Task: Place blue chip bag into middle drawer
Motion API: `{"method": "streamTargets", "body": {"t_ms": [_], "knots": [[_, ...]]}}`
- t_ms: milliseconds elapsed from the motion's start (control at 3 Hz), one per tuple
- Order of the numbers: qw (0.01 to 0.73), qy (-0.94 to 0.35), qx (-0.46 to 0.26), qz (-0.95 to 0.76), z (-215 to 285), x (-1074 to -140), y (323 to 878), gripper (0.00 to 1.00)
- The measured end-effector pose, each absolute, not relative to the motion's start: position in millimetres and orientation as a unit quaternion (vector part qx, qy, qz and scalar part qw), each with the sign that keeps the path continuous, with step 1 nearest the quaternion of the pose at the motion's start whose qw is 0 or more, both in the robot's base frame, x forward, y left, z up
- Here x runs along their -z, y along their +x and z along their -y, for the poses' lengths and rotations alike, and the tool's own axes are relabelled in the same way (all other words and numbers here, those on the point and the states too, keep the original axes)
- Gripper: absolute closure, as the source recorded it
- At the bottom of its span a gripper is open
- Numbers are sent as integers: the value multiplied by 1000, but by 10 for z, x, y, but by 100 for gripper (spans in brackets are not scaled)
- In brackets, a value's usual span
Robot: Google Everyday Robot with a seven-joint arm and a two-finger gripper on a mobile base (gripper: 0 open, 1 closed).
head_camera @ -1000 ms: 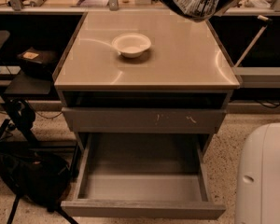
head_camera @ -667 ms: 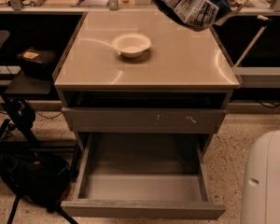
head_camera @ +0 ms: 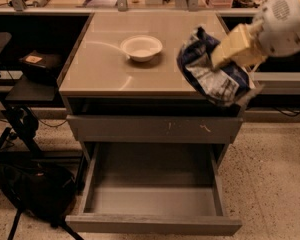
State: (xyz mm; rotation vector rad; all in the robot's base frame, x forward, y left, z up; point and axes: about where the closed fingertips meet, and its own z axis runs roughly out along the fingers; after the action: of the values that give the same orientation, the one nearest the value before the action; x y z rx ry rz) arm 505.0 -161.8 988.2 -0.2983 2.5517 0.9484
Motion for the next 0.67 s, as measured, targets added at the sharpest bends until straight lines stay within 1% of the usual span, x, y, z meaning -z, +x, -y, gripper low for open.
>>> {"method": "streamTargets", "body": {"t_ms": [333,667], "knots": [[172,-57,-336,-924,1618,-9455,4403,100],[172,-58,-337,-924,1608,-9454,4410,100]]}}
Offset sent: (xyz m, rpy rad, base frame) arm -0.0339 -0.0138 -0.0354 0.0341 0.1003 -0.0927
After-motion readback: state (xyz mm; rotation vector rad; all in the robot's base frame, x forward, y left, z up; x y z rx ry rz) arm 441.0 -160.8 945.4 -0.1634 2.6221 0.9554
